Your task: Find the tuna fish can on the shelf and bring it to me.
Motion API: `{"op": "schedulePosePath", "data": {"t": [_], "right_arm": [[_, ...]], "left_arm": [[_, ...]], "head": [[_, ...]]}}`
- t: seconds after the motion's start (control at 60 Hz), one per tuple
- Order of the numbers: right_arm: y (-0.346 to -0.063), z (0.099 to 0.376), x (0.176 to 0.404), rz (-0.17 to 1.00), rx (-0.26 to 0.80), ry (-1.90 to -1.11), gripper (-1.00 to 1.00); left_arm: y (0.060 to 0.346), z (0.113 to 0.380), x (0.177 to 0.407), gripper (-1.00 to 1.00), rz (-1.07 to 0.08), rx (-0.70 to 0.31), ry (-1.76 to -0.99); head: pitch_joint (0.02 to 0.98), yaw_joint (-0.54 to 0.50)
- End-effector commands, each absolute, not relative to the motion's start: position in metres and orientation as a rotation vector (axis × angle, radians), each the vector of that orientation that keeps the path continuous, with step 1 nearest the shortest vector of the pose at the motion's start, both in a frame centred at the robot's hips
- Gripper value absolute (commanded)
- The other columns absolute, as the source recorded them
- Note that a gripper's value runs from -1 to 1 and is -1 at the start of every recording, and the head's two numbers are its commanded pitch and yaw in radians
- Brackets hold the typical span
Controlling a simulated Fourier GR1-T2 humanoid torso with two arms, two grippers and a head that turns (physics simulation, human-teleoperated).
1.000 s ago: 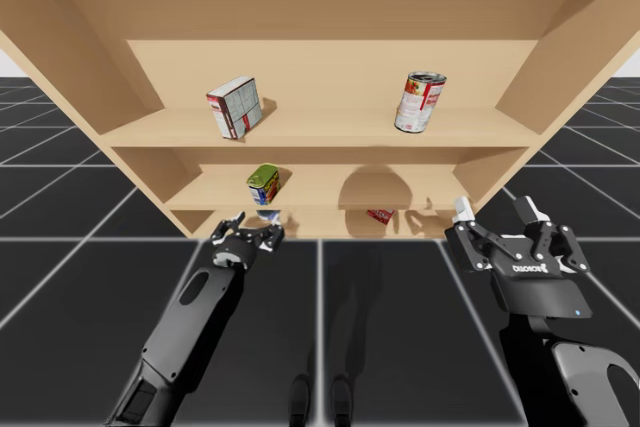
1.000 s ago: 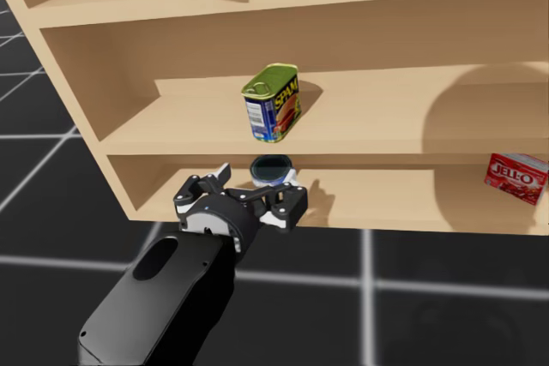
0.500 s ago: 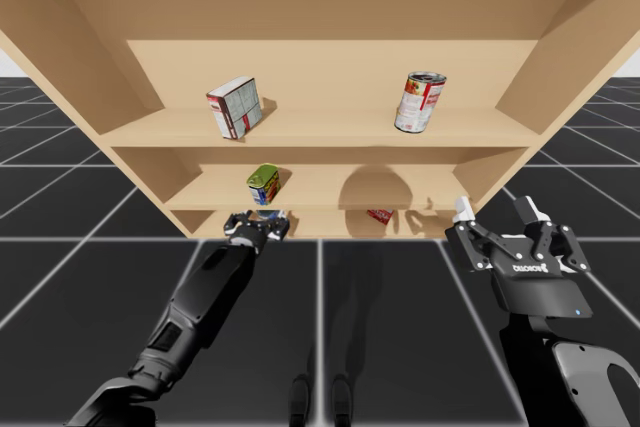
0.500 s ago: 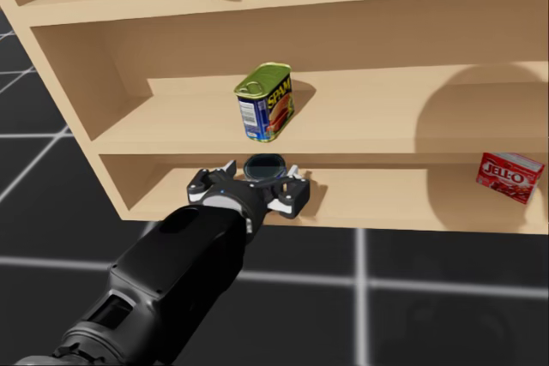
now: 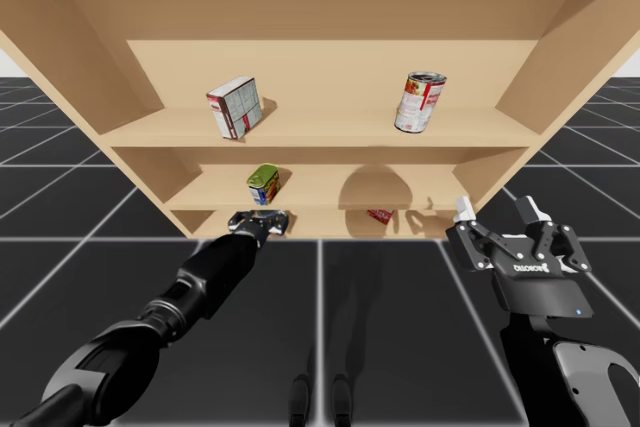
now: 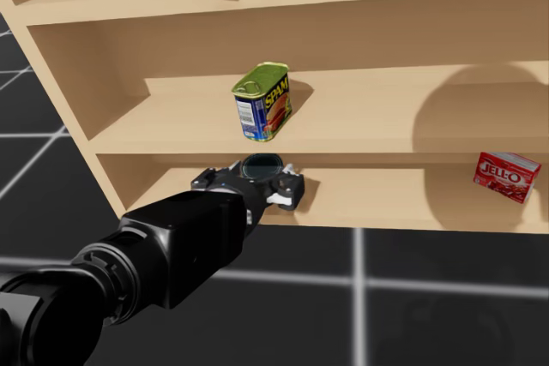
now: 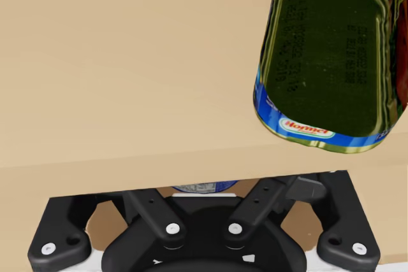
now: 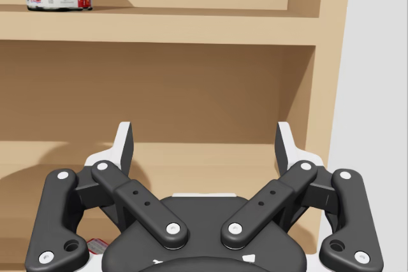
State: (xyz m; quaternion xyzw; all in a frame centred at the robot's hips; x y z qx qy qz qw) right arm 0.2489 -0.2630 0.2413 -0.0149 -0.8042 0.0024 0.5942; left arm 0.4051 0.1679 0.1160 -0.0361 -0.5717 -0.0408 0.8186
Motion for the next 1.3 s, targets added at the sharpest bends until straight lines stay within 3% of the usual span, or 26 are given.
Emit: {"op": "schedulePosePath", "data": {"t": [0.017, 0.033, 0.1, 0.4, 0.65, 1.0, 1.3], "right_arm": [[-0.264, 0.241, 0.249, 0.006, -0.036, -1.869, -1.00], [-0.264, 0.241, 0.249, 0.006, -0.036, -1.869, -1.00], [-0.264, 0.241, 0.249, 0.006, -0.036, -1.869, -1.00], [-0.265, 0.242, 0.249, 0.004, -0.038, -1.872, -1.00], [-0.266, 0.242, 0.249, 0.001, -0.038, -1.875, -1.00], [-0.266, 0.242, 0.249, -0.001, -0.040, -1.875, -1.00], [-0.267, 0.243, 0.249, -0.001, -0.049, -1.888, -1.00]], "left_arm": [[0.168, 0.104, 0.417, -0.15, -0.089, -0.086, -1.205], [0.168, 0.104, 0.417, 0.67, -0.089, -0.088, -1.206], [0.169, 0.103, 0.417, 0.94, -0.091, -0.096, -1.205], [0.170, 0.119, 0.408, 0.98, -0.098, -0.119, -1.262], [0.178, 0.140, 0.386, 0.98, -0.139, -0.096, -1.316], [0.204, 0.149, 0.343, 0.99, -0.191, -0.058, -1.292], [0.229, 0.160, 0.291, 1.00, -0.259, -0.048, -1.272]], "head": [[0.704, 0.20], [0.704, 0.20], [0.705, 0.20], [0.704, 0.19], [0.698, 0.20], [0.693, 0.20], [0.688, 0.20]]}}
